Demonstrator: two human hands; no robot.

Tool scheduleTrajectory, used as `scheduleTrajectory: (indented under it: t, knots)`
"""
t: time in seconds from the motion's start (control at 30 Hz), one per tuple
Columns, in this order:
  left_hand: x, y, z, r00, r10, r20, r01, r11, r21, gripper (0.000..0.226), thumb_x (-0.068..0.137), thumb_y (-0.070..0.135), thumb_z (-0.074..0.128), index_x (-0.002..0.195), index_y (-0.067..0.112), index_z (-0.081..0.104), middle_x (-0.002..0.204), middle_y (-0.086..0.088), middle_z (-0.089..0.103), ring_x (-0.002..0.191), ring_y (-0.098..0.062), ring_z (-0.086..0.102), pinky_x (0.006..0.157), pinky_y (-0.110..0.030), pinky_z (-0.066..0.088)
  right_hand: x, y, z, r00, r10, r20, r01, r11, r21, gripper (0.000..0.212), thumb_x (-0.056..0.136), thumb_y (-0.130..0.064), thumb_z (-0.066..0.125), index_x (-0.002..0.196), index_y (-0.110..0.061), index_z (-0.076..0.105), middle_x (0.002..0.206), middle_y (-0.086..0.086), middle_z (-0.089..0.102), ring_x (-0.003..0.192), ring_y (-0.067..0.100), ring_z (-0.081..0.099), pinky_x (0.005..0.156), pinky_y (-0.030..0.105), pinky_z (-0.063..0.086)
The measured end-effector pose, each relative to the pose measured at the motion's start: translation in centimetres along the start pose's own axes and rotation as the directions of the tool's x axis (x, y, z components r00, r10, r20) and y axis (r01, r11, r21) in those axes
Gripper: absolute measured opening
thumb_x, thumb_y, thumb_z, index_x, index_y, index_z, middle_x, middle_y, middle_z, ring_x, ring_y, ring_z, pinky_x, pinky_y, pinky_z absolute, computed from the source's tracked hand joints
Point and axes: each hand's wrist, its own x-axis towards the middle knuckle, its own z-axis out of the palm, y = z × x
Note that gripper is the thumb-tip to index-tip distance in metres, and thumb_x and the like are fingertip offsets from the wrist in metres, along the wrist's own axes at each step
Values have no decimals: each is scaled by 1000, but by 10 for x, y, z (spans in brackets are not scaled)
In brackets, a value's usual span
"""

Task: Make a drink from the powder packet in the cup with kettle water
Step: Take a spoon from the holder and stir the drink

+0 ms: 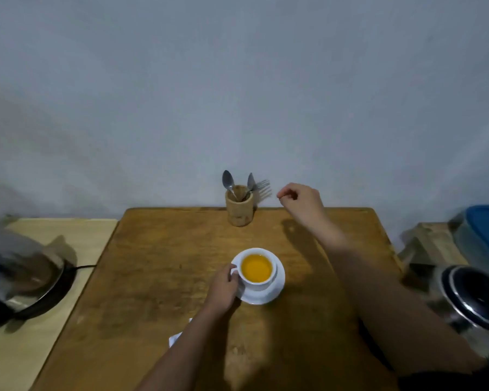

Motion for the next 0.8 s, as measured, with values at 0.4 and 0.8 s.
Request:
scheduleTrajectory:
  t: [0.4, 0.8]
  knots:
    - [17, -22, -13, 986, 66, 152, -65, 998, -11, 26, 96, 27, 41, 114, 15, 56, 107, -6, 59, 95, -13, 53, 68, -11, 37, 98, 3, 148, 987, 137, 81, -113, 962, -250, 22, 89, -8, 48, 96, -6, 69, 99, 15, 69, 87, 29, 63, 71, 33, 47]
    - [18, -29, -14, 982, 116, 147, -108, 992, -60, 21, 96, 31, 40, 107, 22, 56, 88, 17, 46, 83, 10, 45, 71, -8, 35, 142, 0, 172, 943, 330, 34, -234, 733, -639, 29, 96, -24, 41, 106, -5, 60, 113, 15, 64, 106, 33, 59, 75, 36, 42]
